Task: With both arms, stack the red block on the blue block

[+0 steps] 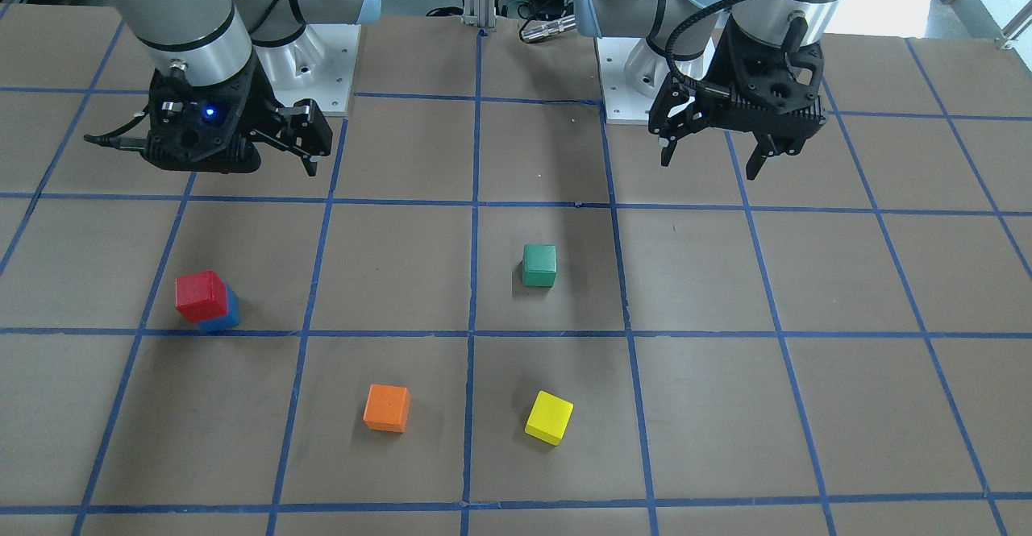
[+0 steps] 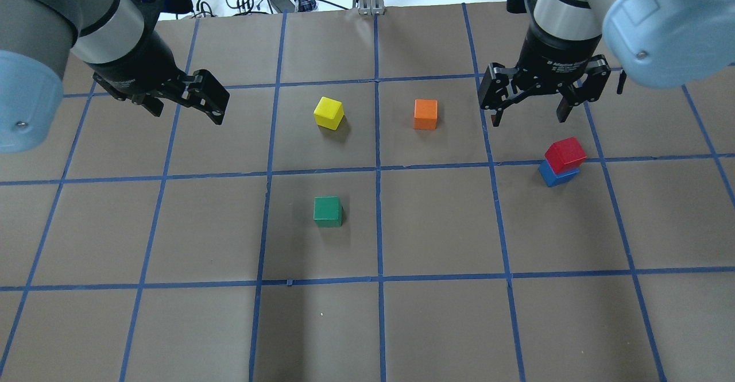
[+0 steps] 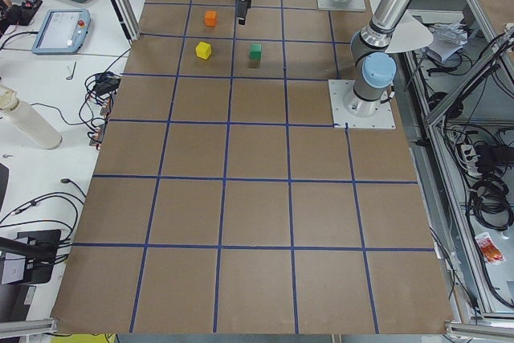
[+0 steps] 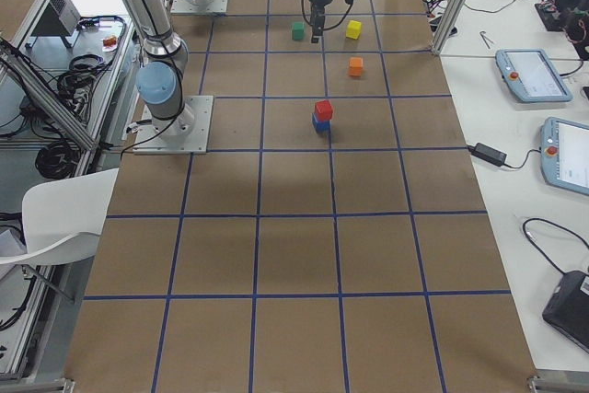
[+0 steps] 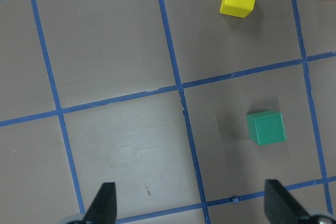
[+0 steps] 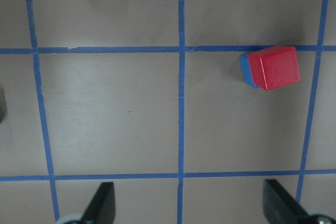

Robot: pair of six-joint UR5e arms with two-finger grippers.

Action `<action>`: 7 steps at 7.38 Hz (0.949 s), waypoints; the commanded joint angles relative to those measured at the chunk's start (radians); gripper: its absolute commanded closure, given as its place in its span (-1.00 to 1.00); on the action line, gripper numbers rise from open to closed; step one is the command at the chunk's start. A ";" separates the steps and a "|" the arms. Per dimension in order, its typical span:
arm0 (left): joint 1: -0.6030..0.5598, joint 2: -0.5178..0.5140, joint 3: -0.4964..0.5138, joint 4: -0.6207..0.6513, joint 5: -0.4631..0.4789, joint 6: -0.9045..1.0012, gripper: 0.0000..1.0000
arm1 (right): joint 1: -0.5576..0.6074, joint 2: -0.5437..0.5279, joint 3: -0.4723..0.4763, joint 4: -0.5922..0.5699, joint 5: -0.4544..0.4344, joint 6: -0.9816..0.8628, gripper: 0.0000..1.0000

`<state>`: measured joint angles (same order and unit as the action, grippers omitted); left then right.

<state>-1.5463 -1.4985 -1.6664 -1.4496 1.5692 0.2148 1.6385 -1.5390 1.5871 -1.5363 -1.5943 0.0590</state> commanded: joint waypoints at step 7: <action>0.000 -0.002 0.004 0.000 0.000 0.000 -1.00 | -0.022 -0.047 -0.001 0.042 0.011 -0.005 -1.00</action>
<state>-1.5463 -1.4992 -1.6642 -1.4496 1.5693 0.2148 1.6186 -1.5843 1.5861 -1.4972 -1.5839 0.0537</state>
